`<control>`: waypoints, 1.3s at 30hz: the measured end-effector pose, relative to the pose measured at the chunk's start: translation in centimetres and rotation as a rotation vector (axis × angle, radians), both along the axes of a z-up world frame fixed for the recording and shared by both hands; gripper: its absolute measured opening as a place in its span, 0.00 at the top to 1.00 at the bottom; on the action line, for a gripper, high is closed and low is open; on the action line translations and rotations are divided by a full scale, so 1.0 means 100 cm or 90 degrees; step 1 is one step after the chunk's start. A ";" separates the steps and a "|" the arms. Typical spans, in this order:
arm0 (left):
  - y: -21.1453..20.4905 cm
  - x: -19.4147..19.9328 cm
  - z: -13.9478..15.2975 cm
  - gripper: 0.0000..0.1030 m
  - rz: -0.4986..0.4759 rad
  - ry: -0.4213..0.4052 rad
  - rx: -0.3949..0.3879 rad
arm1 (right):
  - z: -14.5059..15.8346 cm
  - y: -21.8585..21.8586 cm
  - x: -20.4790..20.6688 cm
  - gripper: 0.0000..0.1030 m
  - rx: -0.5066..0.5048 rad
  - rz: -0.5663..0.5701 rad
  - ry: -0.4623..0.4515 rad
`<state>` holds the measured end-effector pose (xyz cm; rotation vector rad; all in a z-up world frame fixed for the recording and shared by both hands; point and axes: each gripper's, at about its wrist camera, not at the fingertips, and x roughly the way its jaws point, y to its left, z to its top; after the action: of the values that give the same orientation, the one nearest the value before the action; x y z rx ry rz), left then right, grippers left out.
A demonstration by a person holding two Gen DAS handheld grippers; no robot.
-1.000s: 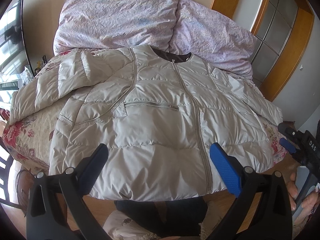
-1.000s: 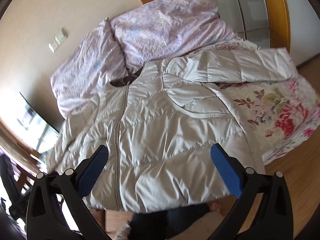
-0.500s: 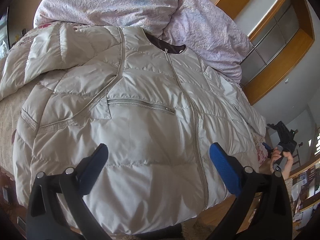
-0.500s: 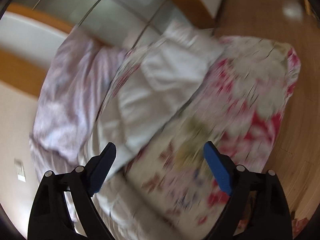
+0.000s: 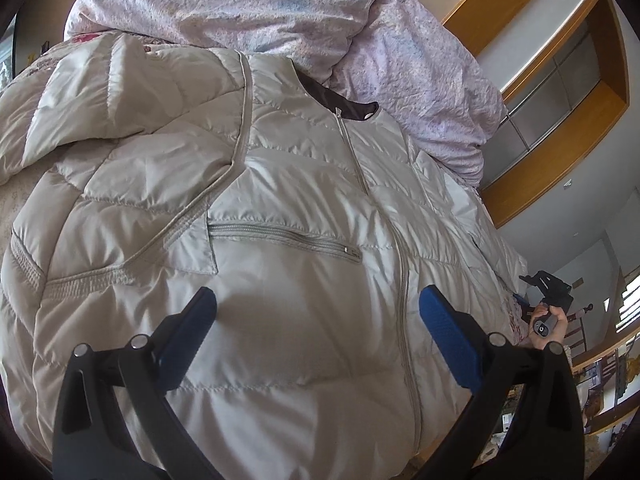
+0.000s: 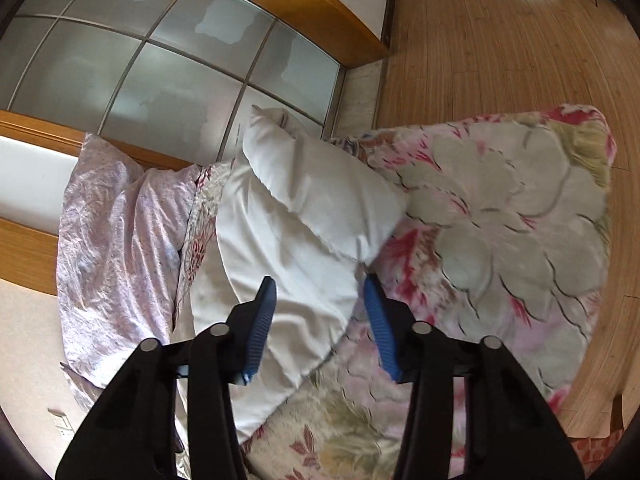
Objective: Fold large clothes
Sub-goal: 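Grasp the jacket sleeve cuff with the right gripper and lift it, then carry the sleeve across the jacket body and lay it down, open right gripper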
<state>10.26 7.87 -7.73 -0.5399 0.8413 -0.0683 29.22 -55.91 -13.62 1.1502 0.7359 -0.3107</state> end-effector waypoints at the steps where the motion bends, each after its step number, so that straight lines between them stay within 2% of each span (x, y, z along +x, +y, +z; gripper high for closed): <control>1: 0.001 -0.002 0.001 0.02 0.002 -0.012 0.007 | 0.000 0.000 0.001 0.54 -0.004 -0.003 0.001; 2: 0.001 -0.003 0.002 0.02 0.005 -0.022 0.013 | 0.000 0.000 0.003 0.56 -0.008 -0.008 0.004; 6: 0.007 -0.007 0.006 0.02 0.018 -0.059 0.024 | 0.002 0.001 0.010 0.78 -0.025 -0.019 0.023; 7: 0.010 -0.008 0.006 0.02 0.022 -0.066 0.020 | 0.004 0.001 0.010 0.81 -0.033 -0.018 0.020; 9: 0.017 -0.010 0.006 0.02 0.036 -0.072 0.017 | 0.019 0.006 0.016 0.88 -0.077 -0.011 0.008; 12: 0.027 -0.012 0.006 0.02 0.061 -0.071 0.024 | 0.050 0.021 0.023 0.91 -0.156 0.004 -0.014; 15: 0.040 -0.014 0.003 0.02 0.079 -0.070 0.008 | 0.084 0.043 0.030 0.92 -0.208 0.035 -0.057; 19: 0.055 -0.020 0.005 0.02 0.101 -0.088 -0.005 | 0.138 0.099 0.042 0.92 -0.281 0.118 -0.135; 22: 0.063 -0.022 0.005 0.02 0.103 -0.090 -0.021 | 0.171 0.151 0.046 0.92 -0.306 0.202 -0.198; 27: 0.076 -0.034 0.007 0.02 0.125 -0.114 -0.032 | 0.204 0.247 0.039 0.92 -0.323 0.374 -0.282; 31: 0.082 -0.048 0.012 0.02 0.165 -0.155 0.001 | 0.210 0.327 0.029 0.92 -0.333 0.489 -0.327; 33: 0.086 -0.052 0.012 0.02 0.172 -0.161 -0.003 | 0.205 0.368 0.023 0.92 -0.333 0.557 -0.339; 37: 0.100 -0.060 0.011 0.02 0.196 -0.163 -0.025 | 0.177 0.428 0.022 0.92 -0.326 0.662 -0.314; 39: 0.105 -0.065 0.010 0.02 0.208 -0.166 -0.027 | 0.149 0.462 0.020 0.92 -0.340 0.722 -0.275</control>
<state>3.80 18.33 -6.70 -0.6863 0.4911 0.1401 31.26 -9.69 1.29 0.1629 0.7441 0.6511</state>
